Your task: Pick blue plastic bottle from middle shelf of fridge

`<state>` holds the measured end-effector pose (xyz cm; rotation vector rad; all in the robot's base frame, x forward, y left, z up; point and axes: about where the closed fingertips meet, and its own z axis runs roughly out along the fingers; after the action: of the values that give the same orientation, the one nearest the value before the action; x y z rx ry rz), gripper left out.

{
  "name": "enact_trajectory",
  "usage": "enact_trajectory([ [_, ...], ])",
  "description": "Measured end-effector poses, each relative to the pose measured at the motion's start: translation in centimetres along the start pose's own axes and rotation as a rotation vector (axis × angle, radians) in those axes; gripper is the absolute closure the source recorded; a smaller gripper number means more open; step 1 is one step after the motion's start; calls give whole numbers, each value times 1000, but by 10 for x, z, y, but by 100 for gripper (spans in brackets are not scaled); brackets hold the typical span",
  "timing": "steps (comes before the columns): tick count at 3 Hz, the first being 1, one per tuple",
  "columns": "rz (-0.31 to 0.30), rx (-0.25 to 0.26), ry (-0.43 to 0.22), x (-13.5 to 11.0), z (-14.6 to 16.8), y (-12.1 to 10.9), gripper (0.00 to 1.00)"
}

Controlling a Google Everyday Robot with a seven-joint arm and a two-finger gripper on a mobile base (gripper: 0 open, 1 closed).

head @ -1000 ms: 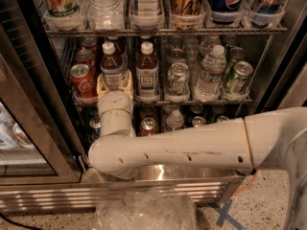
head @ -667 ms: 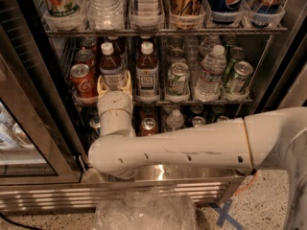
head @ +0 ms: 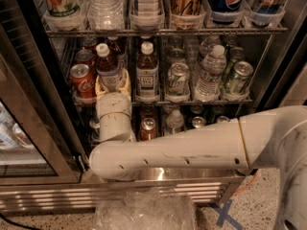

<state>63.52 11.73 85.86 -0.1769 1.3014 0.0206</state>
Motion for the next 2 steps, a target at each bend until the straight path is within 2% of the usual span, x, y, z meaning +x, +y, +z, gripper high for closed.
enact_trajectory([
  [2, 3, 5, -23, -2, -2, 1, 100],
])
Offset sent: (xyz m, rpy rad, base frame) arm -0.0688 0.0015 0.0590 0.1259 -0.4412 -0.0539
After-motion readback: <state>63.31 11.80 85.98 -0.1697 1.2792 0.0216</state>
